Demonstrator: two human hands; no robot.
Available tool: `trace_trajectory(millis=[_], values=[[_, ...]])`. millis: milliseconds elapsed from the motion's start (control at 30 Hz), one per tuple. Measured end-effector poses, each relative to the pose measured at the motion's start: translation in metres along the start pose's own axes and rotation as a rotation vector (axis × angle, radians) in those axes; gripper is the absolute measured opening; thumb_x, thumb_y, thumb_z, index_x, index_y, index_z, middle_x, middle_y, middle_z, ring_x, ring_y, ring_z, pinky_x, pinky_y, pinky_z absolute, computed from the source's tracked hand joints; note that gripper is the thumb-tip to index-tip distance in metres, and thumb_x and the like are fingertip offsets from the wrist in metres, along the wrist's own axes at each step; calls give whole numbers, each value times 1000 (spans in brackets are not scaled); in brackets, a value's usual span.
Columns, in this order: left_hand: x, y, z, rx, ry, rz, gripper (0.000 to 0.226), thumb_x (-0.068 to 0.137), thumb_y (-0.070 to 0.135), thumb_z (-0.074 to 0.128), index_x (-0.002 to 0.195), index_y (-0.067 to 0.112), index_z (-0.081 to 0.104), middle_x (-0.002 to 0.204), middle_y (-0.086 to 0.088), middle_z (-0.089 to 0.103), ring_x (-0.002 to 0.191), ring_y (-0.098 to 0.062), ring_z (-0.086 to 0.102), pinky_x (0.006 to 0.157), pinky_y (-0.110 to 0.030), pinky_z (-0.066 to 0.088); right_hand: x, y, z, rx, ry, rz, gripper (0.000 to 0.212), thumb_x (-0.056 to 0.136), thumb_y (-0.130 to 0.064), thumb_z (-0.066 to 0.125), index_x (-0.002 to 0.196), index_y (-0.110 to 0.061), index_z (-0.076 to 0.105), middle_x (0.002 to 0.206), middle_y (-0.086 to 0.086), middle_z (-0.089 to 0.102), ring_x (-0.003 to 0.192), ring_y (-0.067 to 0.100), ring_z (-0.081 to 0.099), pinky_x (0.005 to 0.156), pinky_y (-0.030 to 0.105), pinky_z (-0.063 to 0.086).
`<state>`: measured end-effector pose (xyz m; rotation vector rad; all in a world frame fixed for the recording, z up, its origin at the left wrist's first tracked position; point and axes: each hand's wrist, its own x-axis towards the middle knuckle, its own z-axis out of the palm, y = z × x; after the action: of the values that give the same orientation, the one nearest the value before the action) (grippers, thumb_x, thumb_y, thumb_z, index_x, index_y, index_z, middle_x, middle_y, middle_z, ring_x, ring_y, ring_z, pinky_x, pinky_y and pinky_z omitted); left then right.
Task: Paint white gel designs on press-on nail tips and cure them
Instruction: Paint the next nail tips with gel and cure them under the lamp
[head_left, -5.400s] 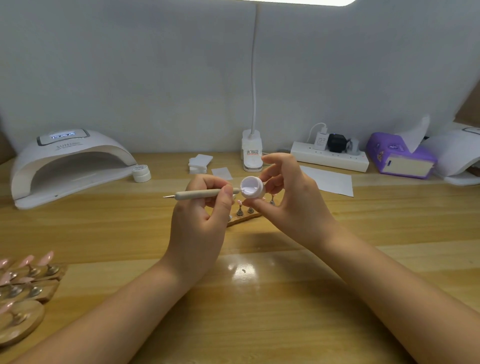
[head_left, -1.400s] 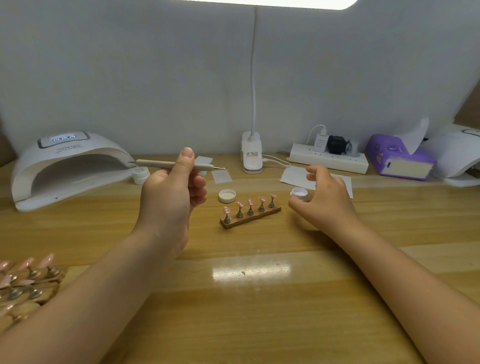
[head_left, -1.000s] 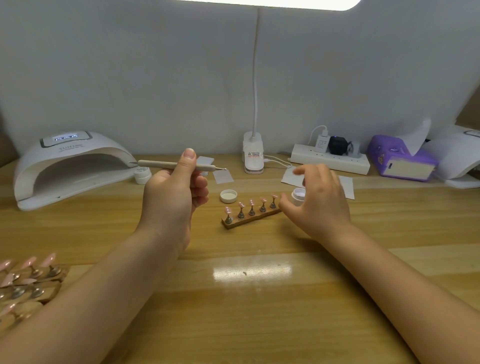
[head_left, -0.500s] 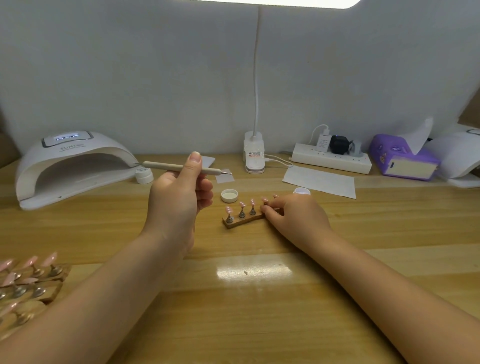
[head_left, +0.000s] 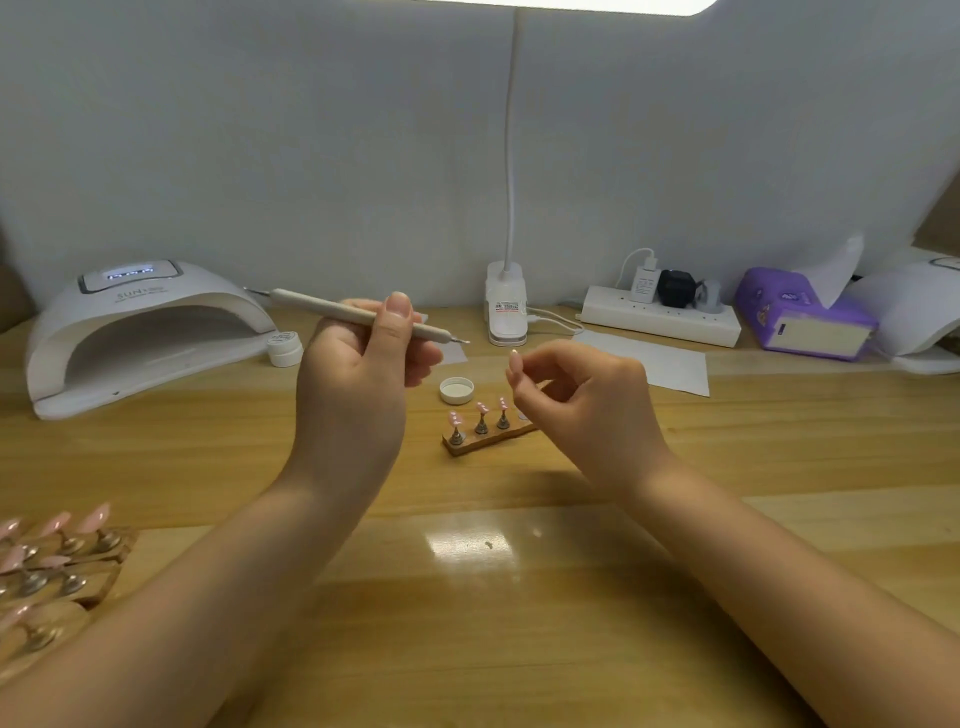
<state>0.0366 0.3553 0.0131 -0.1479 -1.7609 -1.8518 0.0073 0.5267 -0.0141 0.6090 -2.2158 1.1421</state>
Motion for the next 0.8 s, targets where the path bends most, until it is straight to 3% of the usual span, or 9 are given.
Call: trace_trajectory(millis=[100,267,500,800], values=[[-5,7,0,79,-13,151,16,100,28,49,88,20,57,71,13,68,70,-3,66,65,-13,49,0,-13,4,134,14,15,9,89,-17,68,90,-10,73,75,-7,70,65,11,68,65,35,57],[-11,14,1,222,-52,297,13,96,32,47,89,28,57,81,11,67,72,-8,66,64,-18,52,-1,-22,5,129,2,-7,12,89,-18,68,94,-9,74,77,-4,71,65,13,66,66,35,56],[-13,15,2,294,-69,356,14,95,30,46,87,29,57,80,11,66,70,-9,64,60,-20,49,1,-27,4,101,13,-40,11,88,-21,68,94,-14,75,76,-10,69,65,10,66,65,30,56],[-13,13,2,325,-70,368,14,95,30,46,86,30,56,70,14,65,70,-5,63,59,-11,45,-1,-28,3,65,2,-73,13,89,-22,68,96,-14,76,78,-11,70,68,7,67,67,29,57]])
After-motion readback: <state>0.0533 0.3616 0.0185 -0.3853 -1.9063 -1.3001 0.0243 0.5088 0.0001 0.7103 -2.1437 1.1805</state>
